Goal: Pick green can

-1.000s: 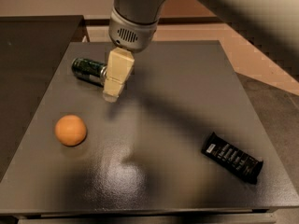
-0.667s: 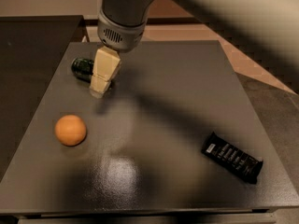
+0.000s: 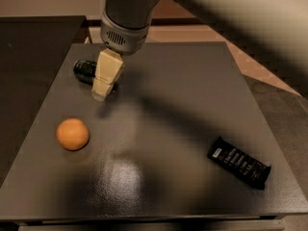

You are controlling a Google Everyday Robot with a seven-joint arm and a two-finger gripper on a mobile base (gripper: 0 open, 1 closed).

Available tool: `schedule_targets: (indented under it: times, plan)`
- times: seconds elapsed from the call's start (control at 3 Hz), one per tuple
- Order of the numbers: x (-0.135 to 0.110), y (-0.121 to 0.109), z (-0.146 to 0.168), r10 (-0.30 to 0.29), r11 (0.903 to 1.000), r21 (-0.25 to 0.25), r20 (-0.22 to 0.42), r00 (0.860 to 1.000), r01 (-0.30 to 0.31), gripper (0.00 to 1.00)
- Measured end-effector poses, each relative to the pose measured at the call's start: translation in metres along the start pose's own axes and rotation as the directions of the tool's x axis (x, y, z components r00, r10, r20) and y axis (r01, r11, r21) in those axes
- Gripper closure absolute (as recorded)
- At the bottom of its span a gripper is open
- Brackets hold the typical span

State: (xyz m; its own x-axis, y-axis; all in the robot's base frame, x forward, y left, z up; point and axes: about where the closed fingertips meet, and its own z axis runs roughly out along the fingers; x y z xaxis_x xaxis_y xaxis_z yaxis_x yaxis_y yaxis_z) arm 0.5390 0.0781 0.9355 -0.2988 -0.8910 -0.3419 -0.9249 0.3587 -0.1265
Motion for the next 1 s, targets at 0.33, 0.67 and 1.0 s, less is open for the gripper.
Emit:
schedule_targets:
  times: [0.33, 0.67, 1.0]
  plan:
    - [-0.012, -0.011, 0.014, 0.032, 0.9995, -0.01, 0.033, 0.999, -0.031, 0.0]
    - [-0.028, -0.03, 0.031, 0.072, 0.9973, -0.013, 0.045, 0.996, -0.072, 0.0]
    - [-0.042, -0.047, 0.051, 0.101, 0.9948, -0.013, 0.027, 0.994, -0.101, 0.0]
